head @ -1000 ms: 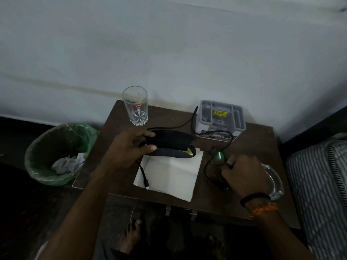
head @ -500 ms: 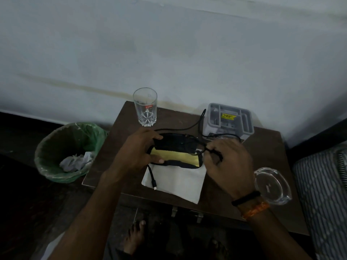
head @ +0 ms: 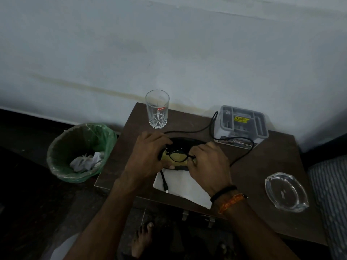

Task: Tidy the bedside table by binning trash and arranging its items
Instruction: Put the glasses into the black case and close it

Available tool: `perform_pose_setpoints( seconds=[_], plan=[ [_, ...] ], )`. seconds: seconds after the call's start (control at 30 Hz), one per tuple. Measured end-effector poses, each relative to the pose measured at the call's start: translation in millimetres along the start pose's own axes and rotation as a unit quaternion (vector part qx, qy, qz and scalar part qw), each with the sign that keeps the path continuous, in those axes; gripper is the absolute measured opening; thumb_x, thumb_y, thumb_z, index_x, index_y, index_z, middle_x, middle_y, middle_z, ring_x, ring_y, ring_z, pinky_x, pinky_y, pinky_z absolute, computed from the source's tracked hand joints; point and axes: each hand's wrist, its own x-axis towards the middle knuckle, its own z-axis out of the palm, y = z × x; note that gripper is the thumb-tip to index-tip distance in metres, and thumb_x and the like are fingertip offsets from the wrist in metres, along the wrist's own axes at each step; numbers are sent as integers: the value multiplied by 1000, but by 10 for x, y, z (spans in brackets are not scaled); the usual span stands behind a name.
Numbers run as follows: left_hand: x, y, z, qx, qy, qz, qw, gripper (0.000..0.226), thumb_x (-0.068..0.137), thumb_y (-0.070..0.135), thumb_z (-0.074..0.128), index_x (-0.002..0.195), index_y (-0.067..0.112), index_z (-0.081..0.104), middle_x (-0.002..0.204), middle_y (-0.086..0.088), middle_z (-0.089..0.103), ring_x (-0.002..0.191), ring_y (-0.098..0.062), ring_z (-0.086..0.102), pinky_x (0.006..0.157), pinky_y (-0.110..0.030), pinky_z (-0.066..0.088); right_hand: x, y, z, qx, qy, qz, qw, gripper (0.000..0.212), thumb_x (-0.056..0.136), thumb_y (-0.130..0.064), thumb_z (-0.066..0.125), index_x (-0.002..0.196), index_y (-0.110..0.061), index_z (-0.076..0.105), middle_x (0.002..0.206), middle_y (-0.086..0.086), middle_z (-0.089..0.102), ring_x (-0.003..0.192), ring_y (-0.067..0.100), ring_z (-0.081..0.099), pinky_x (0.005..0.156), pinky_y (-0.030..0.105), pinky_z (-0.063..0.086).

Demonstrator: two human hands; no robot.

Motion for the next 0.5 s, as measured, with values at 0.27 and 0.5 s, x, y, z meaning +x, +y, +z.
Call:
perform_pose_setpoints(
  seconds=[0.27,0.5],
  plan=[
    [-31,40,9,-3,31,10,999,65,50,53,85,103,21,67,113,3,62,99,-20,52,77,-28,30,31,-23,79,26,-42,-7,999,4,72,-18,77,75,-19,75,72,-2,71,74,22,63,60,30,52],
    [-32,35,19,-2,43,16,999,56,47,50,87,89,20,63,106,3,62,95,-19,52,73,-25,21,-10,-9,2,57,-9,-13,998,11,76,-21,70,85,-18,76,81,-2,73,79,22,66,62,33,56]
  ],
)
